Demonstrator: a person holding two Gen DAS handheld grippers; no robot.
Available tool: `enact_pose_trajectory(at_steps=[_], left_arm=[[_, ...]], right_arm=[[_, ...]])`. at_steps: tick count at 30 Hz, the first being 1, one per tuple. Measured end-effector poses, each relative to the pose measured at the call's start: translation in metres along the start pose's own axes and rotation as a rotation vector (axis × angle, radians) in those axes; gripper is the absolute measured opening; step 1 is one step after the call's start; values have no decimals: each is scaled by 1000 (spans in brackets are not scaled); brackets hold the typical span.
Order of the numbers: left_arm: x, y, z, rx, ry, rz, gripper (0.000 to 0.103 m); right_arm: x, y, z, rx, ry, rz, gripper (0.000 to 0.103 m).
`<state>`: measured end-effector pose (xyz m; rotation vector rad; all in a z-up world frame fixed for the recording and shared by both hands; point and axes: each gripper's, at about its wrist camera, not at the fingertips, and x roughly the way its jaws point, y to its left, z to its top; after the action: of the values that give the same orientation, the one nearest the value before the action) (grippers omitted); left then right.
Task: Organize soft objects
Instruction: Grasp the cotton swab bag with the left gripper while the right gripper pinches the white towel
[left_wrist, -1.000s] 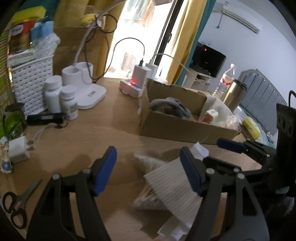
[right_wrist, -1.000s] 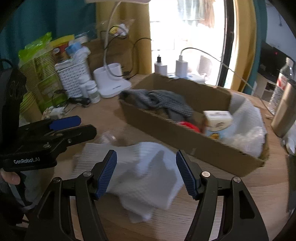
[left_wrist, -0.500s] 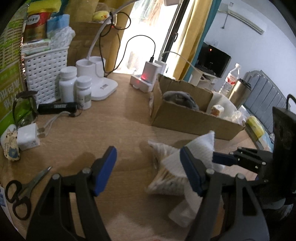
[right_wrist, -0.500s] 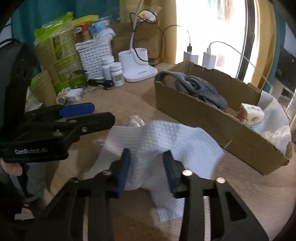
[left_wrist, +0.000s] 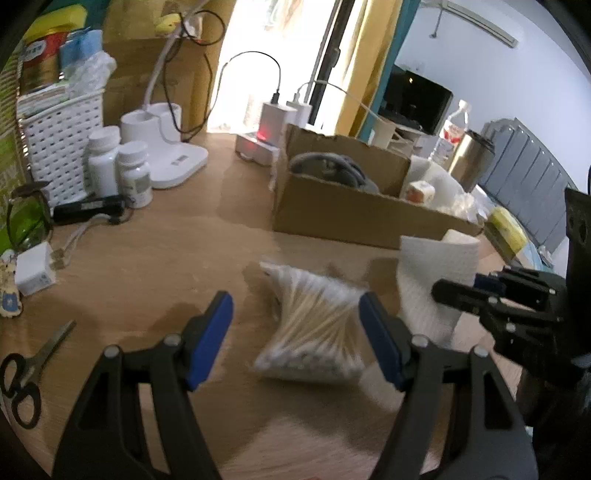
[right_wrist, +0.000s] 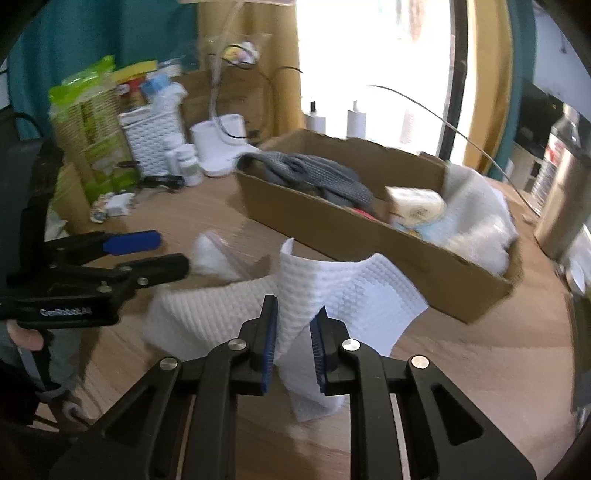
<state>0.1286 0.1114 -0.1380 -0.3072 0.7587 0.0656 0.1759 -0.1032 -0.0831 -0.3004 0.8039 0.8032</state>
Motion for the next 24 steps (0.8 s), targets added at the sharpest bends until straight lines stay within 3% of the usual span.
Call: enact_pose_trajectory(at_steps=[4,6,8,11,18,24], left_arm=[[6,-6,-2,10,16,1,72],[8,-9,-2,17,22,-1,72],[10,-12,-3,25,29,-4,72],[13,-16,-4,37,38,-8,72],[19,-20,-5,44,58,-8,72],[19,-19,-5,43,59,-11,72]], right_arm=[[3,-18,-10,37,34,-44,19],[11,-25,-16,54,72,-67,25],[13,-30,-22,69,85,-100,50],[9,-34,-26,86,69,-130,63],[-12,-55,-25,178,-11,-125,67],[-23,-43,-18,183,-51,-20,68]])
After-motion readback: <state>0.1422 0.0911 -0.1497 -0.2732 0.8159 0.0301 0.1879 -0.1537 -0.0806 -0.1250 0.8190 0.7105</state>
